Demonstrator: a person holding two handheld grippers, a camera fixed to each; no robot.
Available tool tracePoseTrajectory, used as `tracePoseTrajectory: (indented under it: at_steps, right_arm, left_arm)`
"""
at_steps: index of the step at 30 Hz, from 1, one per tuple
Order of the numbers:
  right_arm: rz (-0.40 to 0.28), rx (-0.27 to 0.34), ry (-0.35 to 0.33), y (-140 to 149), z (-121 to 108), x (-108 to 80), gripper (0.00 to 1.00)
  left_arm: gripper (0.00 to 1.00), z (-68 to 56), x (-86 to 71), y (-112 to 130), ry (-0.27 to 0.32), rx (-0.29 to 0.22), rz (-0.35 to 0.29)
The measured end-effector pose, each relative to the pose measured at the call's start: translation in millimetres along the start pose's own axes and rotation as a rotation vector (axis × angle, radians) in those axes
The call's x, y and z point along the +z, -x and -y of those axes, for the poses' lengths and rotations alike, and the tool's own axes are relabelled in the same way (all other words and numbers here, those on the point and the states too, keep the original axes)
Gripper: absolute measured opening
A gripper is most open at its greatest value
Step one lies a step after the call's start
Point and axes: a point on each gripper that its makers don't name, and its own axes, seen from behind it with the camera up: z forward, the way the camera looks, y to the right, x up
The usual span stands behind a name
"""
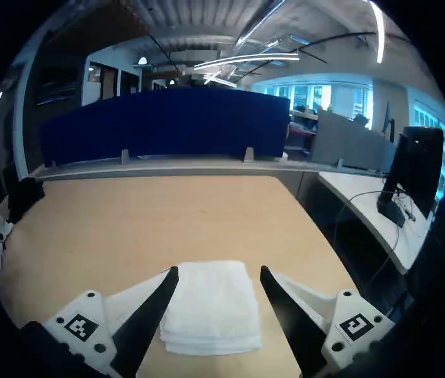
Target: Fold towel
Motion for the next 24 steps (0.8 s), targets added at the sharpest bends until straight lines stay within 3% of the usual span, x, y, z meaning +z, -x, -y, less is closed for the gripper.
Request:
tracePoseTrajectory:
  at_steps: [15, 24]
  right_arm:
    - [-0.193, 0.022, -0.036, -62, 39, -7.2, 1.0]
    - [-0.295, 0.076, -0.05, -97, 60, -8.1, 1.0]
  left_arm:
    - [0.96, 7.3, 2.2, -34, -0.003, -0.037, -0.116]
    - [0.96, 22.8, 0.2, -56, -0.035, -0.051, -0.196]
